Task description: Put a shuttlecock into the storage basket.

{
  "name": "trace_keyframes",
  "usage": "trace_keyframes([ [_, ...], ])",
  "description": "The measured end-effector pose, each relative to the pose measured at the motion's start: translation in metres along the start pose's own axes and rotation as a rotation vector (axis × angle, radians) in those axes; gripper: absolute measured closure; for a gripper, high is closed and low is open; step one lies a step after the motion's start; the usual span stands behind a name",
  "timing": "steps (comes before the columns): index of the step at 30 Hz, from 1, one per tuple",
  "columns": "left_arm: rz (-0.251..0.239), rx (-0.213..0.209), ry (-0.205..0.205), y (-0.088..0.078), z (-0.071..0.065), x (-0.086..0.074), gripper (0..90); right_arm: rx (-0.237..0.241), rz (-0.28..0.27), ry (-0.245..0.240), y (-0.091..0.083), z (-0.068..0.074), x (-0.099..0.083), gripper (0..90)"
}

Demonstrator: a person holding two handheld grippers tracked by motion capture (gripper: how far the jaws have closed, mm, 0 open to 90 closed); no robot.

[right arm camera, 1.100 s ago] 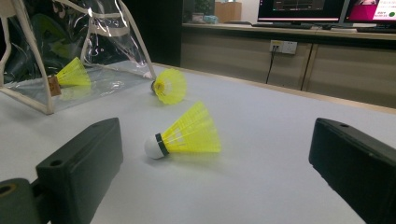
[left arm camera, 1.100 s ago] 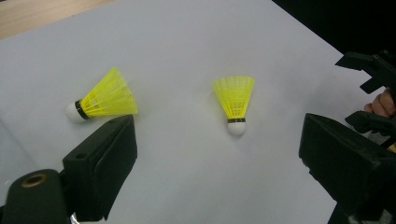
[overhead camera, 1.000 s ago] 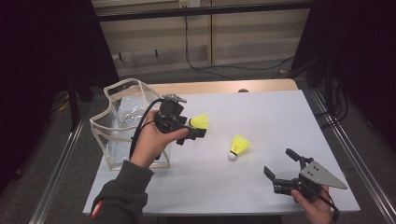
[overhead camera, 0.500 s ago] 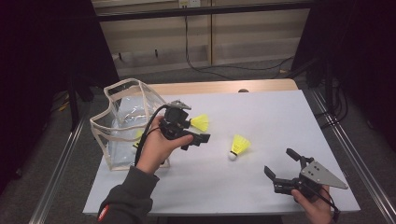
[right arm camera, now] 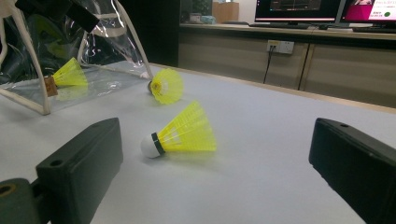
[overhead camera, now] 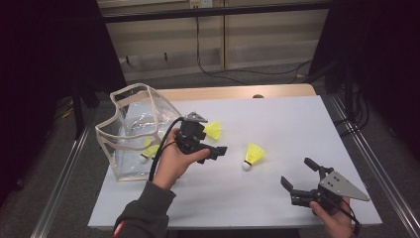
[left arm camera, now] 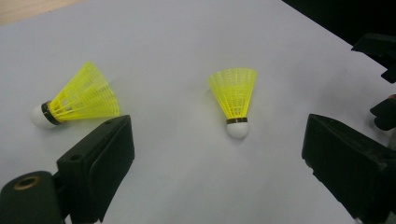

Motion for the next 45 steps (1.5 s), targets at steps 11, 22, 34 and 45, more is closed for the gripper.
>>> trace_keyframes([
  [11,-0.006,0.004,0.008,0.012,0.0,-0.007,8.8,0.003,0.002,-0.004,0.0,0.001,0.0,2.5],
  [22,0.001,0.004,0.023,0.023,0.0,-0.014,8.5,0.0,-0.001,-0.004,-0.001,-0.001,-0.001,2.5],
  [34,0.009,0.012,0.05,0.035,0.0,-0.021,8.6,0.001,0.001,-0.004,-0.001,-0.001,-0.001,2.5],
  [45,0.017,0.028,0.066,0.046,-0.002,-0.026,8.5,0.001,0.001,-0.003,-0.001,-0.001,0.0,2.5],
])
Point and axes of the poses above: each handheld gripper's, and its own axes: y roughly forward along the jaws, x roughly out of its top, z roughly to its left, the point moved 8 cm from there along y, roughly forward along the jaws, and after that the axes turned 11 degrees about -y, right-handed, at the moved point
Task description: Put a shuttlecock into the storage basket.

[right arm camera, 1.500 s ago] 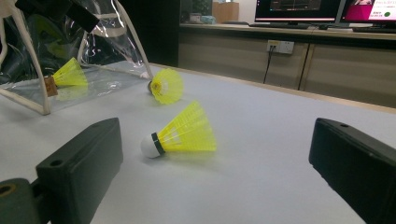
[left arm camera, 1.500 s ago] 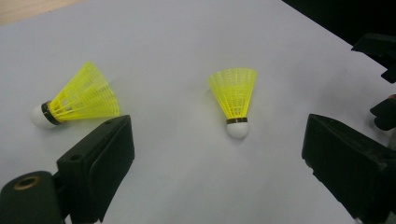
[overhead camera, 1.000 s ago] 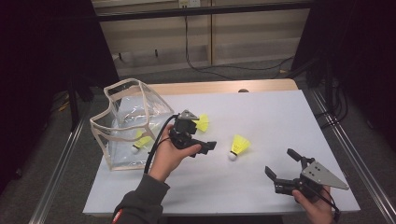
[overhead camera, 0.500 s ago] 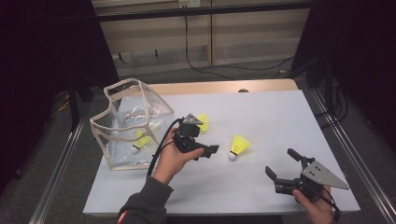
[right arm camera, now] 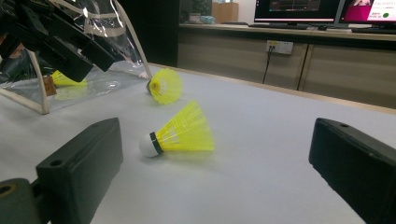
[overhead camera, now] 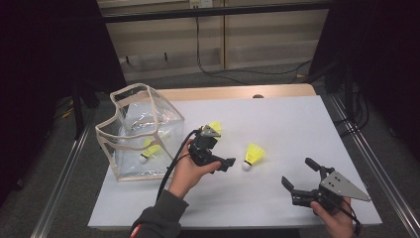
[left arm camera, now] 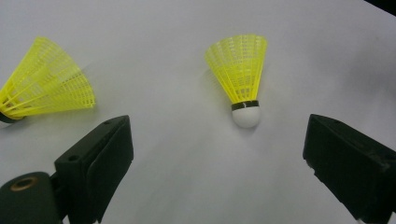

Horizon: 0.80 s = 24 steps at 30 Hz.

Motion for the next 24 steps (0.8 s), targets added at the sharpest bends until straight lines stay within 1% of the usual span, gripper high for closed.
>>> trace_keyframes([
  [7,-0.009,0.001,-0.002,0.001,-0.001,-0.001,8.6,-0.001,-0.002,-0.002,0.0,0.0,0.0,2.5],
  [9,0.001,0.005,0.003,0.003,-0.001,-0.003,8.6,0.0,-0.001,-0.001,0.0,0.0,0.0,2.6],
  [11,0.008,-0.001,0.002,0.005,-0.001,-0.006,8.6,0.001,0.0,-0.001,0.0,0.0,0.0,2.5],
  [15,0.012,0.005,0.003,0.009,-0.001,-0.008,8.6,0.0,0.0,-0.001,0.0,0.0,0.0,2.5],
  [19,0.022,-0.001,0.012,0.013,-0.005,-0.01,8.6,0.0,0.0,-0.001,0.0,0.0,0.0,2.5],
  [21,0.017,-0.001,0.011,0.015,-0.006,-0.01,8.5,0.0,0.0,0.0,0.0,0.0,0.0,2.6],
  [23,0.023,0.002,0.015,0.017,-0.006,-0.01,8.6,0.001,-0.001,-0.002,0.0,0.0,0.0,2.6],
  [24,0.025,0.0,0.01,0.019,-0.007,-0.011,8.6,0.001,-0.002,-0.003,0.0,0.0,0.0,2.6],
])
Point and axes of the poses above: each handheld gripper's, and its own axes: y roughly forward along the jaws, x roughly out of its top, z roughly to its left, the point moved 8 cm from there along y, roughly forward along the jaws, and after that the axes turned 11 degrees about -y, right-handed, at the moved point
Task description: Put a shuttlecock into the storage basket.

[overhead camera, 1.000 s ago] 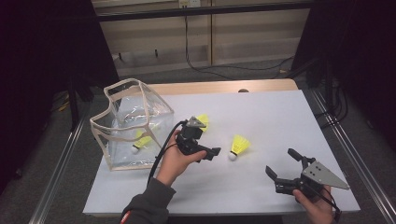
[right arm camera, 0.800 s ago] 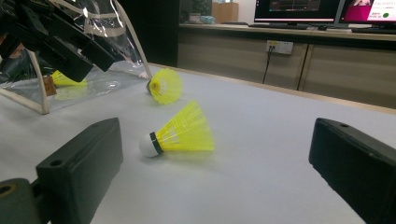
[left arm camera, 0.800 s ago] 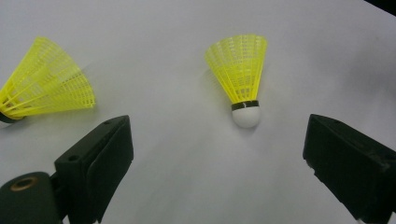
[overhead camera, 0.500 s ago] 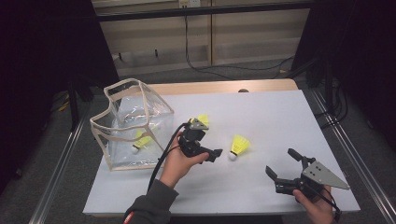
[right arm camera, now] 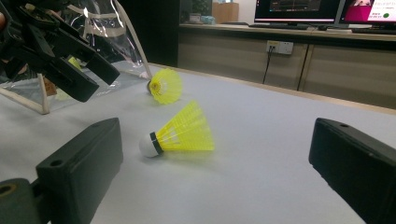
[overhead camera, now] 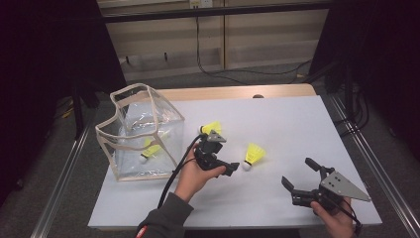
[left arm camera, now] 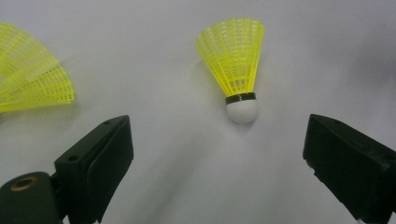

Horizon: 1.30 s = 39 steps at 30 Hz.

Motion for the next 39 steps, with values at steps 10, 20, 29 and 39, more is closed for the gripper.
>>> trace_keyframes([
  [10,0.019,0.008,0.017,0.01,-0.001,-0.004,8.6,-0.002,-0.002,0.001,0.0,-0.001,0.0,2.6],
  [20,0.018,-0.008,0.009,0.017,-0.004,-0.006,8.6,-0.001,-0.002,-0.001,0.0,0.0,0.0,2.6],
  [29,0.008,-0.021,0.034,0.025,-0.007,-0.005,7.4,-0.001,0.0,0.0,-0.001,-0.001,0.0,2.6],
  [39,0.025,-0.016,0.029,0.034,-0.007,-0.008,6.8,0.0,0.001,0.001,0.0,0.0,0.0,2.6],
])
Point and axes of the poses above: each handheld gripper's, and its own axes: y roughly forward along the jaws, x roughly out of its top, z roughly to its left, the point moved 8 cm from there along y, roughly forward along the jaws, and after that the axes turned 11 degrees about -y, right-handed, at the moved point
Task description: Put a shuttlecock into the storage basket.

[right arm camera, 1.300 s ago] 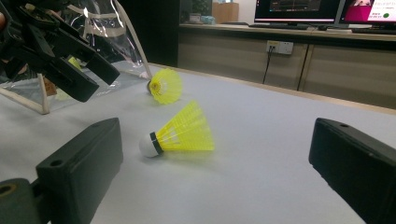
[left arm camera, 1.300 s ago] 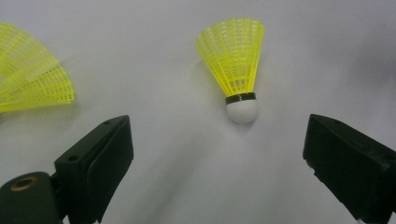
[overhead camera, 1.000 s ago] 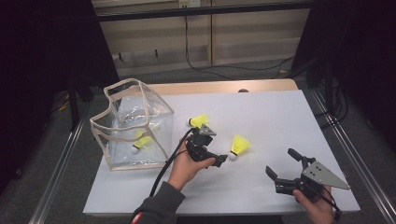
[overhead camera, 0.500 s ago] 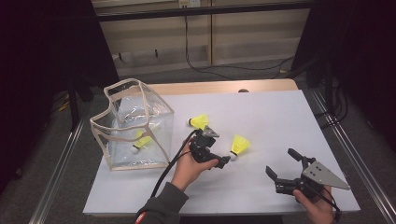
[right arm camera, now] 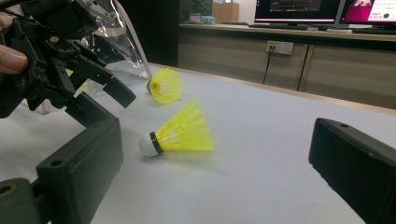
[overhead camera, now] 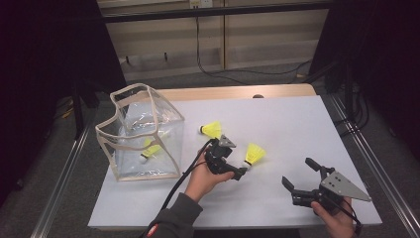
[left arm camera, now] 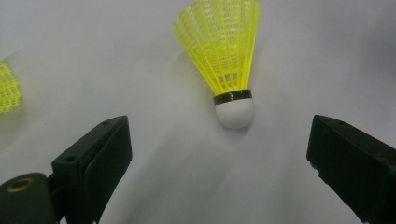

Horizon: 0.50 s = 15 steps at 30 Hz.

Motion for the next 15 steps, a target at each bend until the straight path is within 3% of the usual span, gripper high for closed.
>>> trace_keyframes([
  [15,-0.015,-0.004,-0.006,0.011,-0.001,0.002,13.1,0.001,0.003,-0.002,0.0,0.0,0.0,2.6],
])
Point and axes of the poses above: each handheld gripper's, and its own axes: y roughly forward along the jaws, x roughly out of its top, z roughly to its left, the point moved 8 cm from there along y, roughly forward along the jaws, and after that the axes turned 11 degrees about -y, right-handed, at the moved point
